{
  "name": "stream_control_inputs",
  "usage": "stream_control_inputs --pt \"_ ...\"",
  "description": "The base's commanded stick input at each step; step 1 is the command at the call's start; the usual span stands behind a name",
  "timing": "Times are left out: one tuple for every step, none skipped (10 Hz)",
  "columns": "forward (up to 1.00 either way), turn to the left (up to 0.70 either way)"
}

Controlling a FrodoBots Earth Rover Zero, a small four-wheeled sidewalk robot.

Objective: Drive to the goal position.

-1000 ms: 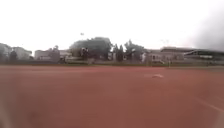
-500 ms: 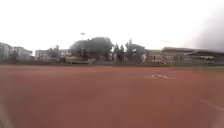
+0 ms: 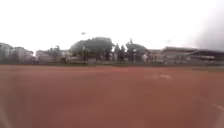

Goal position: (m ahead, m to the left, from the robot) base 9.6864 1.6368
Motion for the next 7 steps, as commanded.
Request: stream_control_inputs --pt "0.7 0.0" --pt "0.7 0.0" --pt "0.7 0.0" --pt "0.7 0.0" --pt "0.7 0.0" --pt "0.7 0.0" --pt "0.7 0.0"
